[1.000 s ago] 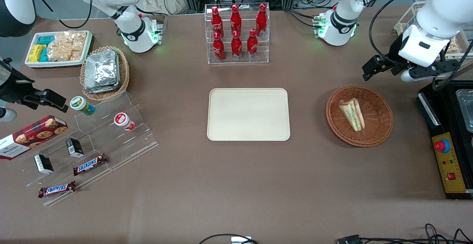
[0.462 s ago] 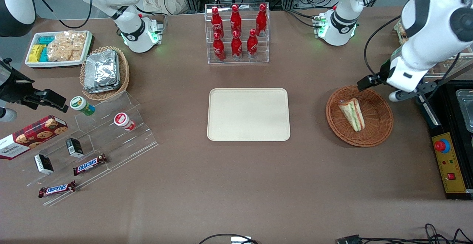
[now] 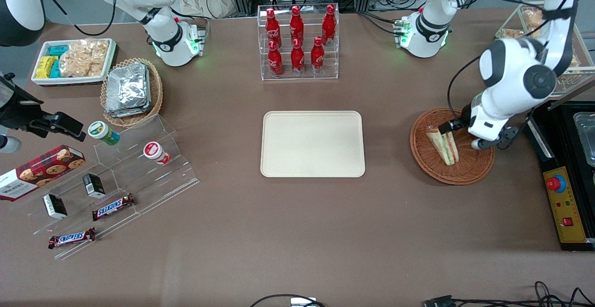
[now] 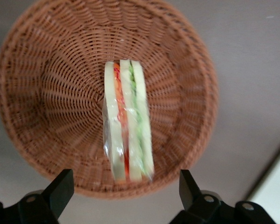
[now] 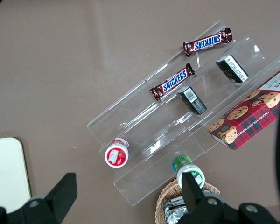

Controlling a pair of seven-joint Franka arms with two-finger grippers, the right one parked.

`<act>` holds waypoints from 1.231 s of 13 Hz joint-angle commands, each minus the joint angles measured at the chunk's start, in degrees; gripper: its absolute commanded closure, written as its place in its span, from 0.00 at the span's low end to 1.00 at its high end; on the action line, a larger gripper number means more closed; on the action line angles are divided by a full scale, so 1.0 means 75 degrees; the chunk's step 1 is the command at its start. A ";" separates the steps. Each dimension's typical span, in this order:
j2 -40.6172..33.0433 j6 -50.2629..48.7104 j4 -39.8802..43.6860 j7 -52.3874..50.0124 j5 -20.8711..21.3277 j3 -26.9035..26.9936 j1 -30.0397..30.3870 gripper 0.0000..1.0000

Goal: Place sandwich from basket to tray
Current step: 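Close the left gripper on the sandwich and lift it from the basket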

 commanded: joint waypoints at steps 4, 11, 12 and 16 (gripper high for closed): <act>0.1186 0.1209 -0.0220 -0.0002 0.0028 0.0215 0.0015 0.01; 0.1186 0.1209 -0.0161 -0.0014 0.0004 0.0204 -0.0055 0.83; 0.1151 0.1198 -0.0161 -0.0014 0.0004 0.0204 -0.0067 0.84; 0.0929 0.0778 0.0025 -0.0002 0.0004 0.0204 -0.0067 0.85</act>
